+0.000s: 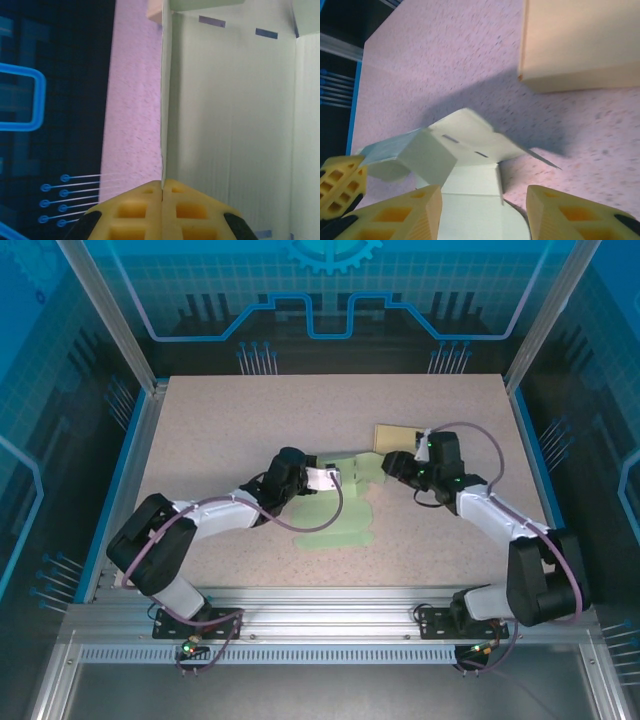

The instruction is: Fold the paper box

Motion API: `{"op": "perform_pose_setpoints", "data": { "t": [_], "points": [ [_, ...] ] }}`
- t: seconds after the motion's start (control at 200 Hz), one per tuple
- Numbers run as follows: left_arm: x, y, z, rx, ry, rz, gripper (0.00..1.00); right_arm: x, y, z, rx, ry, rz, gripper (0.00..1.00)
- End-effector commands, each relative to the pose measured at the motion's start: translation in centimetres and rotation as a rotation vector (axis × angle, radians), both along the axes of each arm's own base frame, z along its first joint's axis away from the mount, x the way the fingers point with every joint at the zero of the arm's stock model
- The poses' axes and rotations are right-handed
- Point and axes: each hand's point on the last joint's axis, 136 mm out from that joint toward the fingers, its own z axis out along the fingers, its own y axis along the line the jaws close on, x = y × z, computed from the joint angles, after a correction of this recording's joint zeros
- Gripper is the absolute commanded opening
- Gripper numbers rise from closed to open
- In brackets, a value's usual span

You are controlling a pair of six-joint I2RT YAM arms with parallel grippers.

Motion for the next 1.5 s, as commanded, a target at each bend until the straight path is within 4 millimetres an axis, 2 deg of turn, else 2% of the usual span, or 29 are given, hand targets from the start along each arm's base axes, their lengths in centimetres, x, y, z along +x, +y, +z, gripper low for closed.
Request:
{"op": "perform_pose_setpoints", "data": {
  "t": [0.0, 0.155, 0.32, 0.345, 0.36, 0.385, 0.47, 0.595, 0.74, 0.93, 1.176, 1.496],
  "points": [
    [0.8, -0.8, 2.8, 0.020, -0.195, -0.006, 0.00, -0.7, -2.2, -1.1, -0.016, 0.052, -0.008, 0.49],
    [0.9, -1.1, 2.4, 0.048, -0.256, -0.007, 0.00, 0.9, -3.8, -1.7, 0.021, 0.075, -0.023, 0.49],
    [0.7, -1.3, 1.9, 0.039, -0.235, -0.018, 0.00, 3.3, -4.1, -2.3, 0.051, 0.084, -0.009, 0.49],
    [0.7, -1.3, 1.9, 0.038, -0.233, -0.020, 0.00, 3.4, -4.1, -2.8, 0.054, 0.099, -0.008, 0.49],
    [0.7, -1.4, 1.9, 0.037, -0.231, -0.021, 0.00, 4.1, -4.1, -2.1, 0.055, 0.082, -0.008, 0.48],
    [0.7, -1.3, 1.7, 0.040, -0.225, -0.019, 0.00, 4.6, -4.2, -2.2, 0.056, 0.085, -0.009, 0.48],
    [0.7, -1.4, 1.5, 0.042, -0.218, -0.019, 0.00, 5.9, -3.9, -2.6, 0.062, 0.094, 0.004, 0.47],
    [0.7, -1.5, 1.1, 0.042, -0.200, -0.021, 0.00, 7.0, -2.3, -3.1, 0.109, 0.103, 0.064, 0.44],
    [0.7, -1.7, 0.1, 0.047, -0.148, -0.027, 0.00, 6.9, -0.1, -3.7, 0.094, 0.106, 0.123, 0.45],
    [1.2, -1.6, -1.7, 0.074, -0.111, -0.025, 0.00, 6.1, 1.7, -4.8, 0.079, 0.120, 0.180, 0.45],
    [2.4, -1.4, -2.5, 0.059, -0.096, 0.009, 0.00, 5.3, 2.0, -6.3, 0.057, 0.147, 0.188, 0.45],
    [2.5, -1.4, -3.2, 0.076, -0.095, 0.007, 0.00, 2.9, 2.4, -8.0, 0.027, 0.166, 0.208, 0.44]
  ]
}}
